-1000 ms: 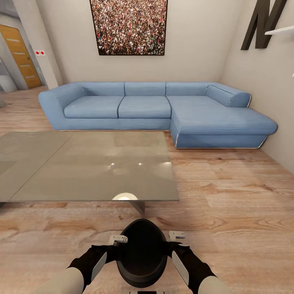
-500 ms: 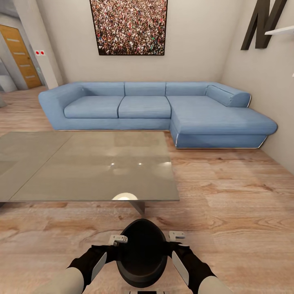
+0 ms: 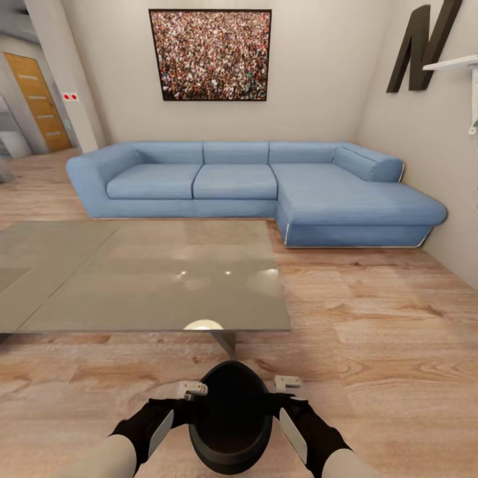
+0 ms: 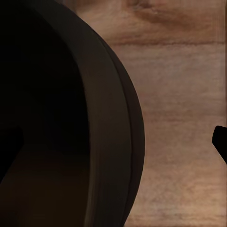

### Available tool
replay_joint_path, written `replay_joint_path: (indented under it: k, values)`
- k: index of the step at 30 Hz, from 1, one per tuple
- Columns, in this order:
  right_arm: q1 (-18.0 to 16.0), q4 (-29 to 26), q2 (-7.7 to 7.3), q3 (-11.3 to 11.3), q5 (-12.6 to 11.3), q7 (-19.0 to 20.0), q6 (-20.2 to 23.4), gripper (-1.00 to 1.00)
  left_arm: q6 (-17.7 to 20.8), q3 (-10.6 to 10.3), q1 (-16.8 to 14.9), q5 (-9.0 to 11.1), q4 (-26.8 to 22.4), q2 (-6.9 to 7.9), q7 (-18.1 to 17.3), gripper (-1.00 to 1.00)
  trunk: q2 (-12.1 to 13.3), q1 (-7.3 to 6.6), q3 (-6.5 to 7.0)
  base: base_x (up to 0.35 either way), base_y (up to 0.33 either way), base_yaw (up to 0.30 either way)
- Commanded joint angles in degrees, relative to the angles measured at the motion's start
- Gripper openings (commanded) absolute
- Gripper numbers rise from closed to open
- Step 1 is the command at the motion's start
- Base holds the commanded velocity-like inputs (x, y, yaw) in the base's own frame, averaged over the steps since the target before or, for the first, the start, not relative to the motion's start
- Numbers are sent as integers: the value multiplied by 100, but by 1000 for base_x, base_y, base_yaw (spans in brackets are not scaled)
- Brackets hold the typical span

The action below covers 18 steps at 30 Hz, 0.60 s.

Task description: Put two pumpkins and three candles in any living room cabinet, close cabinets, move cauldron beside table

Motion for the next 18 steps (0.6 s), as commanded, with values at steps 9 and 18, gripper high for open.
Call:
replay_joint_path:
  k: [9,18]
  values:
    - [-1,-9,0,25,-63,-51,24,100,30,-24,-1,-13,-13,3,-13,100,10,-24,195,0,0,0]
    - [-1,-9,0,25,-61,-53,24,100,36,-24,-3,-13,-6,3,12,100,23,-47,394,0,0,0]
